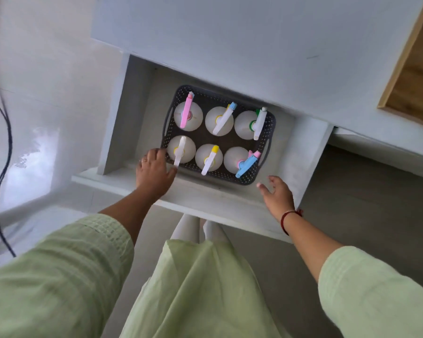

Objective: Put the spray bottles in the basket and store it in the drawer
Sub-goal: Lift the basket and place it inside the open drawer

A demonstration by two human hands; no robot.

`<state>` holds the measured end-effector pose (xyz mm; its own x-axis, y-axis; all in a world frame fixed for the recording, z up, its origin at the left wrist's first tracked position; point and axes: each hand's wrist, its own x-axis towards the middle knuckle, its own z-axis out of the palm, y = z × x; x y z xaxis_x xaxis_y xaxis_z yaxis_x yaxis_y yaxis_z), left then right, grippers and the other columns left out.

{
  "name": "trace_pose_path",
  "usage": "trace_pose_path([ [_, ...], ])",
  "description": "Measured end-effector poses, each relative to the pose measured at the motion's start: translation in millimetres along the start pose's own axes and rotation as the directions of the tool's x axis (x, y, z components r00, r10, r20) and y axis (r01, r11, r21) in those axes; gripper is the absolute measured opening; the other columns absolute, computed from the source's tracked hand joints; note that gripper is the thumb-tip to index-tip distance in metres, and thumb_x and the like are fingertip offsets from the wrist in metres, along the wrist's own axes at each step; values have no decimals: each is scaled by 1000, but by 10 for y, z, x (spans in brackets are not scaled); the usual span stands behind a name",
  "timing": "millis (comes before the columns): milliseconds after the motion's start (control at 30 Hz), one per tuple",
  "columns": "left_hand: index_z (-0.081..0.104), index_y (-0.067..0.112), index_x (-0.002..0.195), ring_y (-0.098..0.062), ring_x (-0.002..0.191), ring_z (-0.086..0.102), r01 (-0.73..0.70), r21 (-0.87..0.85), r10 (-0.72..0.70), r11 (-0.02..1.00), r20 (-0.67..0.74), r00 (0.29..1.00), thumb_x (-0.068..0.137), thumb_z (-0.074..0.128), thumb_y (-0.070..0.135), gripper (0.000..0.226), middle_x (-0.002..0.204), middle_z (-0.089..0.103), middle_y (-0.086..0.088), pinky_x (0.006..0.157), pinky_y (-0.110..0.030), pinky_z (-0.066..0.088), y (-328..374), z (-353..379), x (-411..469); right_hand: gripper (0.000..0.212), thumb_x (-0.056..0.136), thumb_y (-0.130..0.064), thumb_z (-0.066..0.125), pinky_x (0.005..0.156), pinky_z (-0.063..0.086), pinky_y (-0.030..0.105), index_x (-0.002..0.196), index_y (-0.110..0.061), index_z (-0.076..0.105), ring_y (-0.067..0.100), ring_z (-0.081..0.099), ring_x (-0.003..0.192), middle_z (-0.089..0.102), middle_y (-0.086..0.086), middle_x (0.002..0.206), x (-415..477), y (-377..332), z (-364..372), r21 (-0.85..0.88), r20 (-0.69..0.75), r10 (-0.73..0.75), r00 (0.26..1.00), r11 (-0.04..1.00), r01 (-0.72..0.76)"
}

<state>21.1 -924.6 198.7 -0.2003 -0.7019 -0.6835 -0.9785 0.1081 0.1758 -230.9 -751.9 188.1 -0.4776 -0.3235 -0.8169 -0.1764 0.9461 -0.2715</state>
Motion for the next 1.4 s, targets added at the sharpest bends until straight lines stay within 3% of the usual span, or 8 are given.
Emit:
trace_pose_path([
  [167, 32, 11, 142, -32, 144, 23, -23, 34, 23, 999, 2, 1000, 91, 46, 53, 68, 150, 32, -15, 118, -52, 15, -120, 130, -498, 64, 83, -51, 63, 108, 39, 40, 135, -17, 47, 28, 45, 129, 48, 10, 138, -320, 17, -41, -263, 236, -132, 963, 945, 194],
  [333, 9, 21, 152, -29, 150, -2, -377, 269, 332, 886, 200, 922, 81, 49, 67, 94, 162, 7, -8, 118, -55, -3, -336, 359, -740, 78, 74, -50, 74, 107, 38, 40, 139, -21, 41, 29, 40, 131, 42, 7, 141, -538, 78, 167, -387, 391, -188, 901, 855, 346],
  [533, -13, 25, 149, -35, 148, -2, -383, 449, 369, 808, 121, 921, 84, 65, 31, 101, 161, -6, -12, 115, -61, 1, -293, 433, -627, 60, 85, -22, 65, 98, 47, 41, 138, -20, 38, 31, 44, 125, 42, 8, 138, -615, 204, 333, -587, 236, -127, 963, 771, 246],
  [633, -10, 27, 150, -36, 148, 8, -477, 541, 520, 693, 84, 850, 74, 71, 16, 112, 158, -6, -15, 111, -67, 9, -217, 356, -473, 61, 83, -18, 63, 94, 49, 41, 138, -22, 37, 28, 45, 123, 42, 5, 136, -597, 173, 301, -658, 216, -181, 959, 699, 280],
  [767, -14, 28, 147, -33, 144, -10, -478, 590, 542, 651, 79, 836, 70, 76, 21, 118, 153, -17, -16, 109, -69, 6, -202, 279, -364, 74, 79, -22, 67, 95, 43, 39, 142, -27, 29, 24, 46, 121, 38, 2, 139, -557, 113, 252, -718, 176, -278, 944, 620, 316],
  [1033, -28, 27, 145, -36, 141, -18, -421, 652, 557, 630, -2, 831, 66, 79, 21, 133, 154, -16, -16, 108, -68, 3, 60, 69, -118, 91, 74, -21, 69, 107, 33, 41, 148, -30, 18, 24, 32, 137, 19, 3, 155, -416, -43, 75, -604, -40, -241, 970, 779, 169],
  [1167, -20, 26, 148, -37, 142, -15, -388, 654, 543, 649, -41, 839, 65, 80, 26, 130, 154, -17, -15, 109, -67, 0, 249, -152, 28, 99, 72, -23, 73, 113, 28, 46, 151, -30, 13, 28, 22, 144, 7, 8, 160, -292, -191, -51, -604, -128, -302, 945, 779, 167],
  [1400, -25, 27, 145, -36, 140, -24, -415, 654, 582, 632, -47, 812, 69, 77, 28, 127, 152, -28, -12, 107, -65, -11, 611, -420, 372, 125, 71, -31, 77, 116, 3, 58, 141, -33, -27, 31, 1, 150, -30, 5, 152, -52, -459, -335, -691, -215, -408, 887, 706, 157],
])
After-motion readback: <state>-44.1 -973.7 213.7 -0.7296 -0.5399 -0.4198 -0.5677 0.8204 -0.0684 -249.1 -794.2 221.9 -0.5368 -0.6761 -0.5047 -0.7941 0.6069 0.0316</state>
